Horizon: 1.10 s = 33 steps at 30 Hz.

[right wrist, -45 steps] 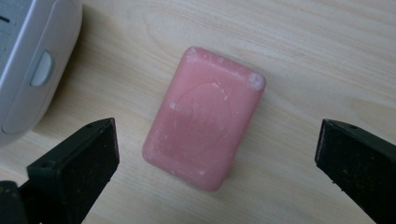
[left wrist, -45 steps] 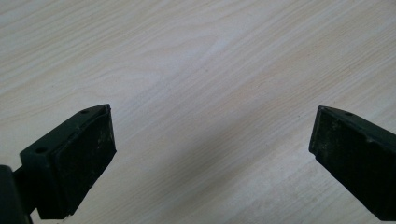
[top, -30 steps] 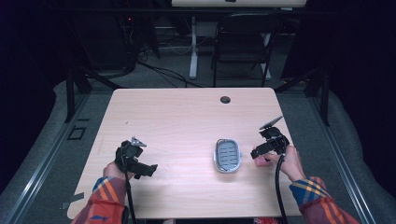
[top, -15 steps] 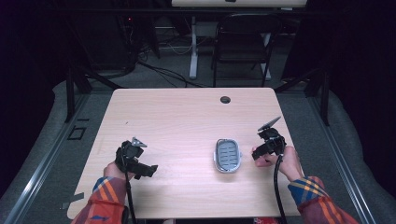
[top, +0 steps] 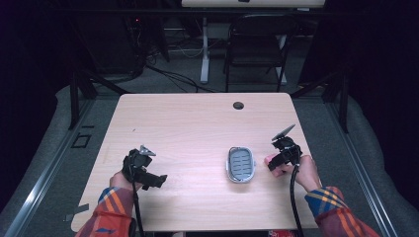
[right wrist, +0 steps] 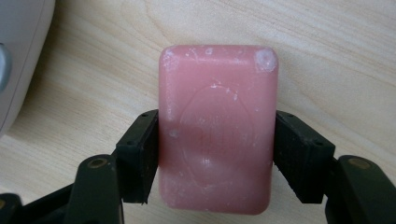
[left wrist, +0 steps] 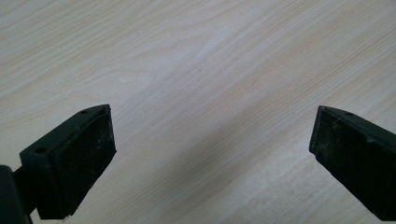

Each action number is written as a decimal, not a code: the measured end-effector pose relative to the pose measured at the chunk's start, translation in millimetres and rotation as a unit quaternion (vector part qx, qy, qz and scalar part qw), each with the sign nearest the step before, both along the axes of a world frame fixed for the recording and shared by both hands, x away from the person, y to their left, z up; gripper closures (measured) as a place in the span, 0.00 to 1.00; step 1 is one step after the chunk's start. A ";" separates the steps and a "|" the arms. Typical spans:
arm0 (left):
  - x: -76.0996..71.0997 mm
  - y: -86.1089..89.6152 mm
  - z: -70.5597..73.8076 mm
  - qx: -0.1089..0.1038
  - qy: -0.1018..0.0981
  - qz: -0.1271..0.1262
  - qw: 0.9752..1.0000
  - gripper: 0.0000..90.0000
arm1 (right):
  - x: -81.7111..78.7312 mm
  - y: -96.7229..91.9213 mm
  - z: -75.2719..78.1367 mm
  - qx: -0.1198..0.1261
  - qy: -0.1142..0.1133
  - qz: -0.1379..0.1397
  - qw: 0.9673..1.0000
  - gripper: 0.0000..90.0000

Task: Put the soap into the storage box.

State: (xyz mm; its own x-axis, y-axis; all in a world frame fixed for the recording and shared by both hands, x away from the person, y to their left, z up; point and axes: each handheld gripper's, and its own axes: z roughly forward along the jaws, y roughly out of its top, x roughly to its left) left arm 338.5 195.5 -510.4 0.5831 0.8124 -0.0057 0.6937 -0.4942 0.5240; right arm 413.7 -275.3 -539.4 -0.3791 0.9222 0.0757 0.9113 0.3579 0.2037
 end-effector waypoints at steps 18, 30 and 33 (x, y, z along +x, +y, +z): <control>1.0 -1.1 -0.1 0.001 0.002 -0.004 1.000 0.00 | -0.3 -7.2 9.2 0.005 0.000 0.011 1.000 0.41; 3.0 -4.0 -1.1 0.003 0.003 -0.010 1.000 0.00 | -3.1 -15.6 30.4 0.021 -0.016 0.007 1.000 0.41; 2.7 -3.7 -1.0 0.003 0.002 -0.010 1.000 0.00 | -4.1 -18.0 39.9 0.020 -0.027 0.007 0.999 0.41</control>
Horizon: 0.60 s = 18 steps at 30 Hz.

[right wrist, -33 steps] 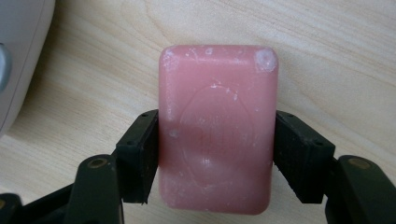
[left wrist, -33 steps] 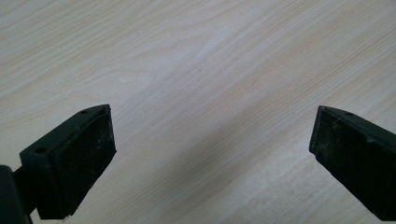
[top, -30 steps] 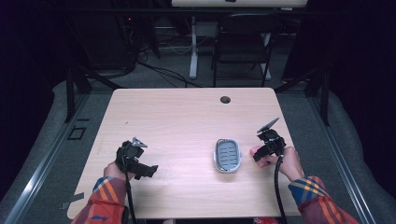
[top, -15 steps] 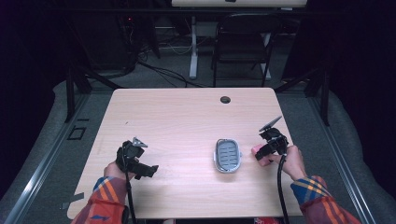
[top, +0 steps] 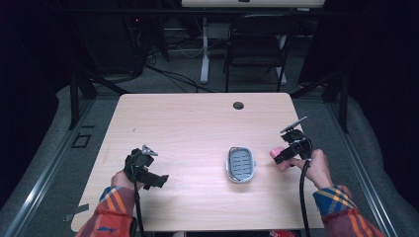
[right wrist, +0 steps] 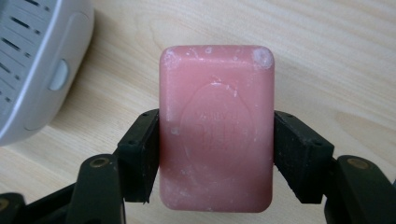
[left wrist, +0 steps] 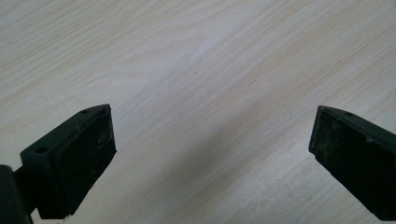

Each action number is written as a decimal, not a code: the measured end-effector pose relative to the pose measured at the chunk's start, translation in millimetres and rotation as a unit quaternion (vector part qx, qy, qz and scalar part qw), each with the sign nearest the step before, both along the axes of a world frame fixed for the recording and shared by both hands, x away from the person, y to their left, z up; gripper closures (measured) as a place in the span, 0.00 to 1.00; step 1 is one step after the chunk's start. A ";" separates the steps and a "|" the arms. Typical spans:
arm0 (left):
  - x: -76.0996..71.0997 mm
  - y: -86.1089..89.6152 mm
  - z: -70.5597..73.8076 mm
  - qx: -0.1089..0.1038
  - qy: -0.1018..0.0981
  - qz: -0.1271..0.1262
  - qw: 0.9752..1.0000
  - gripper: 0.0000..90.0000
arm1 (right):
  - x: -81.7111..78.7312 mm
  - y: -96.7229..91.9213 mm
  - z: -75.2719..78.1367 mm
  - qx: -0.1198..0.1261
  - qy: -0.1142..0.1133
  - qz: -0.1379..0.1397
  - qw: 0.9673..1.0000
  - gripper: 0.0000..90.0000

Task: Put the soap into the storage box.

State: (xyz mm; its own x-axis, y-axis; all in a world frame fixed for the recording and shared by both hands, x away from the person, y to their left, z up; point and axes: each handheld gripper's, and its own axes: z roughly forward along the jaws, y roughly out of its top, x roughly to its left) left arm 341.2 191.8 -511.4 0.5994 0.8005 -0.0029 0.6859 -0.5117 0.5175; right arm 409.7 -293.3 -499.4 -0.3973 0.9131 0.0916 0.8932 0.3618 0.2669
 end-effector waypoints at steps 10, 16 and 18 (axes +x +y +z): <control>0.0 -0.3 0.1 0.001 0.000 0.000 1.000 0.00 | -2.9 5.3 17.3 0.009 -0.012 0.012 1.000 0.41; 0.0 -0.3 0.0 0.001 0.000 0.000 1.000 0.00 | -3.9 6.1 26.4 0.008 -0.011 0.019 1.000 0.41; 0.1 -0.3 0.0 0.002 0.001 0.000 1.000 0.00 | -3.4 5.4 28.6 0.010 -0.009 0.024 1.000 0.41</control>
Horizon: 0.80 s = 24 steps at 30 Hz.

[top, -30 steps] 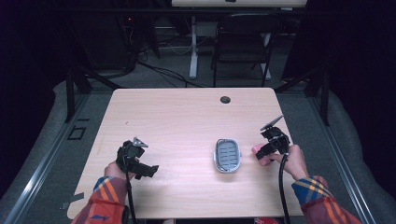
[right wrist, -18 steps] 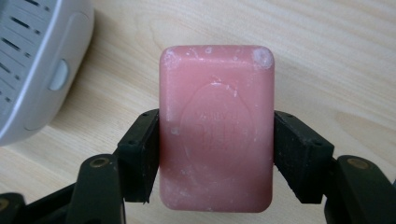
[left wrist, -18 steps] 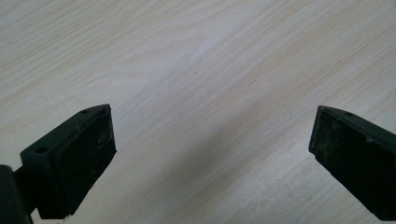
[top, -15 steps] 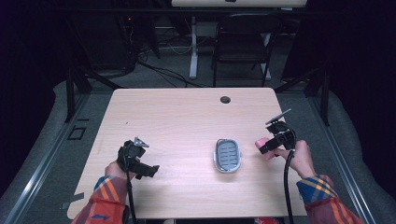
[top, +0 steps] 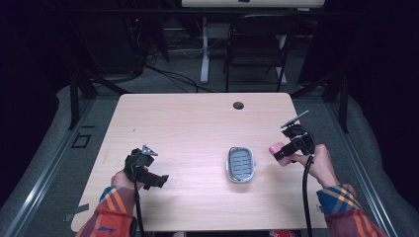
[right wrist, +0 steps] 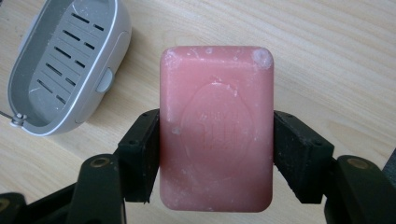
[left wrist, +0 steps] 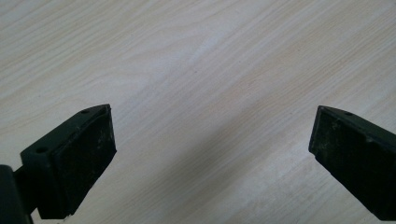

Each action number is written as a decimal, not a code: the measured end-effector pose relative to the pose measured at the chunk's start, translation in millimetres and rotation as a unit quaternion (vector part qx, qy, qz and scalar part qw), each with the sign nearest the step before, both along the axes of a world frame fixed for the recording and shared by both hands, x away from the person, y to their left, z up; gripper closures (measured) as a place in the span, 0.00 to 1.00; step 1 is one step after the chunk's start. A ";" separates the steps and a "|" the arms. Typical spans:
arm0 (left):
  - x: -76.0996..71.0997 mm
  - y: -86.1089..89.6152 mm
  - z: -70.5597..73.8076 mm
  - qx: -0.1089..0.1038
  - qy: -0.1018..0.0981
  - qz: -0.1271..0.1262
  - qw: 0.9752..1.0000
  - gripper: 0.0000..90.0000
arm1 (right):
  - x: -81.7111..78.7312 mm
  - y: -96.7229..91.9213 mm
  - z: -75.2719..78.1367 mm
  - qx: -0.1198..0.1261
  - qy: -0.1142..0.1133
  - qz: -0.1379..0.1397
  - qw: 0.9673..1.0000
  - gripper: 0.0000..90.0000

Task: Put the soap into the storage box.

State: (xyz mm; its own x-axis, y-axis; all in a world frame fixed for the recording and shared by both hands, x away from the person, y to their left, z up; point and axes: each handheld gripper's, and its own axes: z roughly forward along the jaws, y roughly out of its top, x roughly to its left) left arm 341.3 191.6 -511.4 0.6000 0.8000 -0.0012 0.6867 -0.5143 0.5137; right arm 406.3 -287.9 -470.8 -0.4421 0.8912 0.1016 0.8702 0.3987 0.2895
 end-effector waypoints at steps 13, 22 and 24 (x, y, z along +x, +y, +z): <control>0.0 -0.4 -0.2 0.000 0.001 -0.001 1.000 0.01 | 2.7 10.1 8.7 -0.003 -0.003 0.014 1.000 0.41; -0.3 -0.8 -0.1 0.003 0.002 -0.002 1.000 0.01 | 4.5 22.9 12.8 -0.005 -0.002 0.033 0.999 0.41; -0.3 -0.8 -0.2 0.003 0.002 -0.002 1.000 0.01 | 4.1 25.6 13.6 -0.003 -0.005 0.032 0.999 0.41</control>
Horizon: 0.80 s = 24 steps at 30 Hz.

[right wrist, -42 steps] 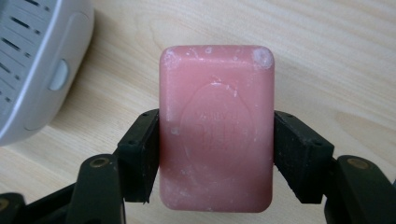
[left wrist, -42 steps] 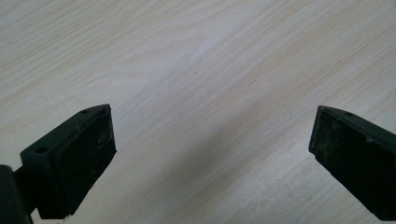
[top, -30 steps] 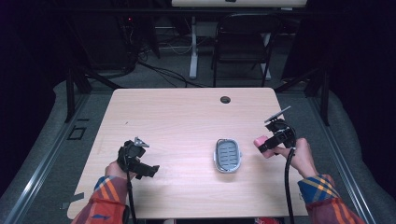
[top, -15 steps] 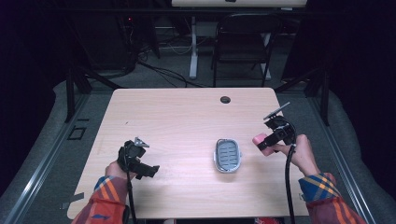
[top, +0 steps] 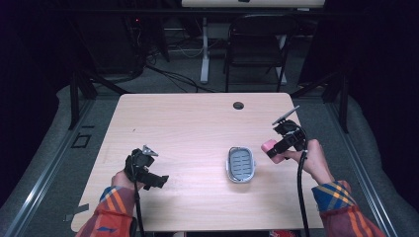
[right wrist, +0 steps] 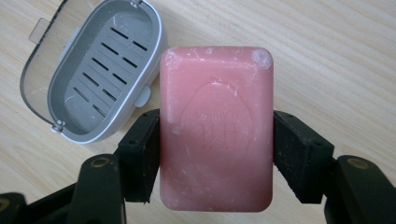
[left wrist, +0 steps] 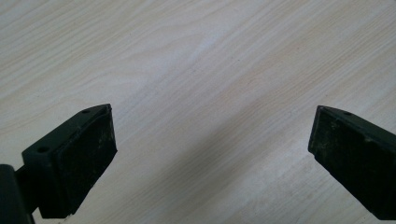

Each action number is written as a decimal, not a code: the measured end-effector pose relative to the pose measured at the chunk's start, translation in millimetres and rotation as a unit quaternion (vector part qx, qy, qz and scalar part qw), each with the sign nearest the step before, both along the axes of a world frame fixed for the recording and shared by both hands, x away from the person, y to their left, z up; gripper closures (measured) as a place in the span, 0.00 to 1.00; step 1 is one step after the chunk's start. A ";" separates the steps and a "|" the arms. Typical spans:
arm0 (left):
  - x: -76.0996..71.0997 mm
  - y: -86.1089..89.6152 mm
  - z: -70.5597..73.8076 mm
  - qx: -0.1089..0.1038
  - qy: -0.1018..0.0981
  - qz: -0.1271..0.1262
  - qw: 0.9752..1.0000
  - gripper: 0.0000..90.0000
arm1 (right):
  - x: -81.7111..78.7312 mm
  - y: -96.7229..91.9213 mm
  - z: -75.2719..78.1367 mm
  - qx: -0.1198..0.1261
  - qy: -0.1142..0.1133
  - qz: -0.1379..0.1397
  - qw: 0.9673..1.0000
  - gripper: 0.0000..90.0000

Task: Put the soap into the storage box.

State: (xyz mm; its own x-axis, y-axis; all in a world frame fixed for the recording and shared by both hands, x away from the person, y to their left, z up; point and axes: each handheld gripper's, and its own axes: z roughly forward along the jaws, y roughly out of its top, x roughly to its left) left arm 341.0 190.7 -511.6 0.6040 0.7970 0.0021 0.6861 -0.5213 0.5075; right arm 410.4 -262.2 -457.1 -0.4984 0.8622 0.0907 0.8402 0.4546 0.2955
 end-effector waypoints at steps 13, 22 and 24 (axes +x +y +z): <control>-0.3 -0.7 -0.4 0.002 0.002 -0.001 1.000 0.02 | -1.7 11.7 6.6 0.003 0.002 0.017 1.000 0.41; -0.3 -0.4 -0.3 0.002 0.001 -0.001 1.000 0.02 | -3.4 21.4 8.5 0.006 0.000 0.033 0.999 0.41; -0.3 -0.4 -0.2 0.002 0.001 -0.001 1.000 0.02 | -4.2 24.3 7.7 0.009 -0.003 0.030 0.999 0.41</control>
State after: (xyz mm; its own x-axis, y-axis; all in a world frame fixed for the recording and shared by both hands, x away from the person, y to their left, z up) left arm 340.6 190.3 -511.8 0.6056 0.7958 0.0039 0.6864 -0.5247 0.5035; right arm 406.2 -237.9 -449.5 -0.5506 0.8284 0.1026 0.8091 0.4995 0.3095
